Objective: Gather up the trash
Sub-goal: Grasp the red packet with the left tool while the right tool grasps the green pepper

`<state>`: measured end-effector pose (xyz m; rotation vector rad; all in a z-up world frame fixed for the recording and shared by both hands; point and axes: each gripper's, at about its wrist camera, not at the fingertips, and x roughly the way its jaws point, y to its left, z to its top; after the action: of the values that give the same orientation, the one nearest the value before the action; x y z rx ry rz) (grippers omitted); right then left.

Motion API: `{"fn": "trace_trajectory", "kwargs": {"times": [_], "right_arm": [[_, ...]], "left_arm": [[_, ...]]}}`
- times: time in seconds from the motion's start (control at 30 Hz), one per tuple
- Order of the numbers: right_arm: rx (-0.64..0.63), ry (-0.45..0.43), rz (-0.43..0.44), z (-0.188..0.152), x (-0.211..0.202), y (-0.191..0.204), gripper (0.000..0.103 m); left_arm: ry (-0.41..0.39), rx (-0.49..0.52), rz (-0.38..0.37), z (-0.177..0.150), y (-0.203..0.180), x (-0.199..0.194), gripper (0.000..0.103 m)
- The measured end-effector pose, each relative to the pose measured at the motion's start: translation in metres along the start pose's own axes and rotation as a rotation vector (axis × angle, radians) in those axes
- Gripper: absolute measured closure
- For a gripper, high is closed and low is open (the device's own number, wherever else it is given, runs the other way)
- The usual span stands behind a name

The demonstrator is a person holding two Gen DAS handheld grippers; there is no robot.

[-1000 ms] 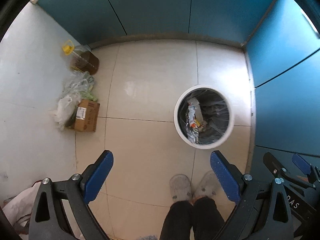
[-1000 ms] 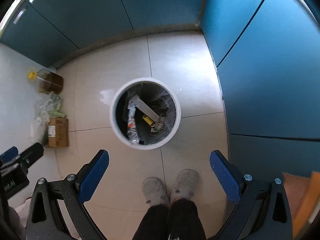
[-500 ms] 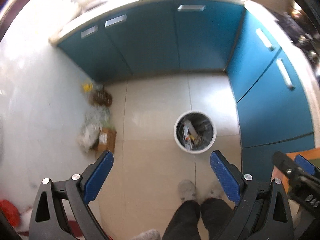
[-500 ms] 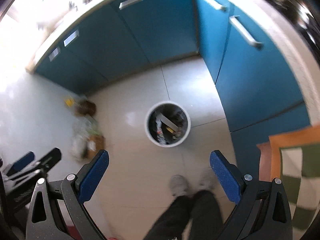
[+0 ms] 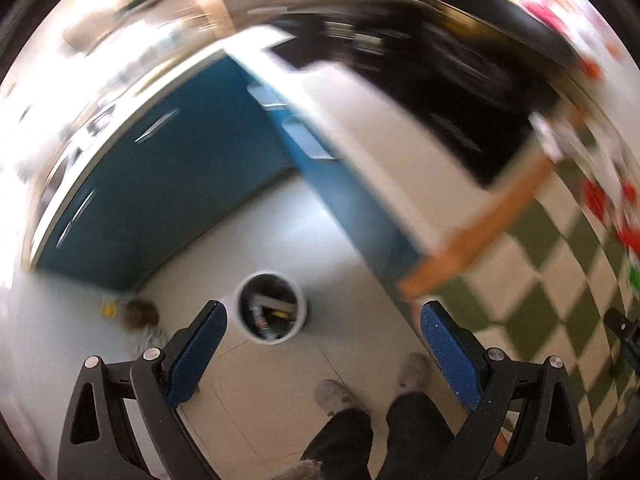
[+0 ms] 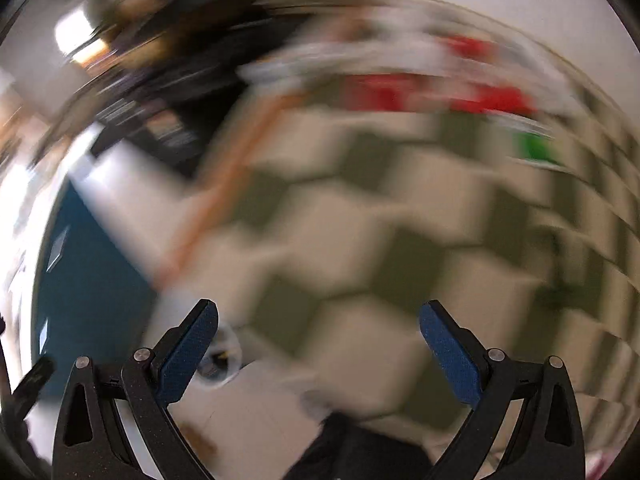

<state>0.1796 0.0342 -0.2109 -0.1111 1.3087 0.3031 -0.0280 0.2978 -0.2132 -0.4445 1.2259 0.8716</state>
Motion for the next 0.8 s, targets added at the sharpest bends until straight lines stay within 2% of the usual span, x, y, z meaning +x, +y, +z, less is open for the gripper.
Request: {"fn": "trace_trajectory", "kwargs": {"times": [0.07,0.13,0.23,0.27,0.3,0.33,0.37,0.4,0.47,0.53,0.63,0.73,0.8], "right_arm": [[0.066,0.024,-0.061,0.009,0.017,-0.052,0.001],[0.106,0.062,-0.112,0.014,0.034,-0.096,0.008],[0.121,0.108,-0.128,0.018,0.051,-0.127,0.023],[0.101,0.074,-0.126,0.020,0.046,-0.128,0.028],[0.056,0.057,-0.137,0.024,0.043,-0.123,0.044],[0.037,0.041,-0.119,0.028,0.041,-0.120,0.052],[0.028,0.032,-0.093,0.032,0.039,-0.117,0.079],[0.020,0.032,-0.052,0.040,0.038,-0.113,0.084],[0.016,0.019,-0.007,0.055,0.036,-0.109,0.085],[0.024,-0.003,0.028,0.072,0.032,-0.107,0.086],[0.062,-0.039,0.054,0.102,0.024,-0.115,0.086],[0.101,-0.068,0.060,0.125,0.020,-0.125,0.086],[0.129,-0.082,0.058,0.139,0.022,-0.143,0.086]], "left_arm": [[0.017,0.083,-0.012,0.010,-0.056,0.010,0.004],[0.035,0.131,-0.017,0.019,-0.099,0.017,0.004],[0.052,0.207,-0.019,0.032,-0.160,0.023,0.004],[0.049,0.233,-0.011,0.036,-0.176,0.023,0.004],[0.042,0.261,-0.005,0.040,-0.189,0.022,0.004],[0.028,0.294,0.005,0.044,-0.201,0.022,0.004],[0.007,0.336,0.017,0.051,-0.214,0.022,0.004],[-0.012,0.392,0.031,0.058,-0.228,0.024,0.004],[-0.018,0.461,0.057,0.069,-0.246,0.029,0.004],[-0.002,0.483,0.039,0.081,-0.260,0.034,0.004],[0.046,0.451,-0.042,0.102,-0.281,0.041,0.004],[0.121,0.394,-0.158,0.123,-0.304,0.056,0.005],[0.157,0.371,-0.218,0.134,-0.321,0.066,0.005]]}}
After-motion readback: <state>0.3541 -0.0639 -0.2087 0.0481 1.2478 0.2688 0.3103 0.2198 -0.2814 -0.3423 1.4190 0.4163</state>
